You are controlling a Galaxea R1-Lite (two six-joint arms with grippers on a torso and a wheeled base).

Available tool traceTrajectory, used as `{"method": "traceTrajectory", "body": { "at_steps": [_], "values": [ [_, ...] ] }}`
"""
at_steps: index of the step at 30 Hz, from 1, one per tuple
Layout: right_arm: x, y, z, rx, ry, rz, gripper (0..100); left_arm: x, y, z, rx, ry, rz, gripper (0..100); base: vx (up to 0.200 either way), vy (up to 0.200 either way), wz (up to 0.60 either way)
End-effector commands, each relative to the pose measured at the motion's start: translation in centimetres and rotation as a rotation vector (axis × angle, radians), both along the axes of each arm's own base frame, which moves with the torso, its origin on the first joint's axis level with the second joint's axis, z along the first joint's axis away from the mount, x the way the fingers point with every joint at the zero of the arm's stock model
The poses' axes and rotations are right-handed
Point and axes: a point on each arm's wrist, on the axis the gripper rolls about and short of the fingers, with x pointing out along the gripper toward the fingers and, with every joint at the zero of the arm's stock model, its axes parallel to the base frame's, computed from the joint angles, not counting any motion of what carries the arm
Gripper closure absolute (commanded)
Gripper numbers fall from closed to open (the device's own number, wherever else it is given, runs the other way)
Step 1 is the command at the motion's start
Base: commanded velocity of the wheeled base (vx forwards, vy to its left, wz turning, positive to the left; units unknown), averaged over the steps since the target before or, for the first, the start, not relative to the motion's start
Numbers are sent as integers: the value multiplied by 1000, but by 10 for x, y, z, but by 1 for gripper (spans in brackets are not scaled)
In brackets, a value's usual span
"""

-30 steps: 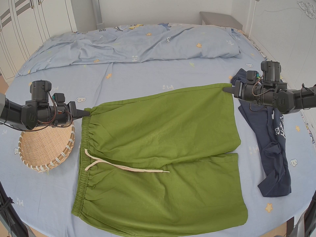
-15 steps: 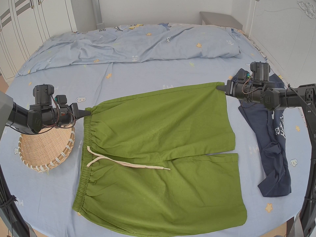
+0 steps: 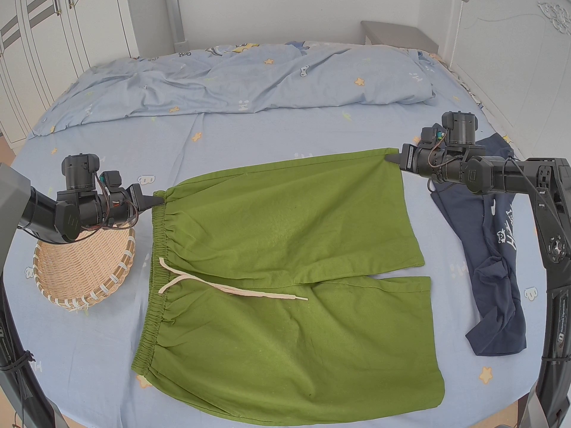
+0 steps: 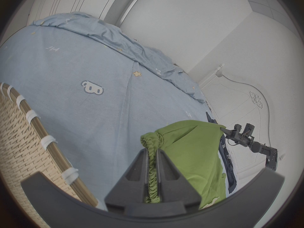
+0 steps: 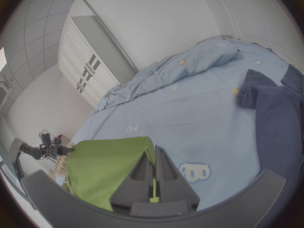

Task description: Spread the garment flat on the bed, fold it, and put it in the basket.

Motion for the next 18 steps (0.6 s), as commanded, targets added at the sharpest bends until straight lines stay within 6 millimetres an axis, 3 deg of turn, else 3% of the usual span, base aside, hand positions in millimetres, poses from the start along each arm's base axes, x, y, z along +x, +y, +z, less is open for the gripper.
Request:
{"method": "traceTrajectory", "body": {
  "at_steps": [1,3,4,14,18],
  "values": [
    [3,1,-8,-2,15,1,100,2,0,-4,-1,7,-2,100,0,0,0],
    [4,0,-9,-2,16,-1,100,2,-1,-4,0,7,-2,100,0,0,0],
    [4,0,-11,-2,19,-1,0,3,0,-5,0,7,-1,0,0,0,0],
    [5,-2,-7,4,12,-7,0,-1,-5,-1,8,-20,-2,0,0,0,0],
    [3,-9,-1,13,14,-24,0,-14,-14,21,16,-61,-4,0,0,0,0]
  ]
}}
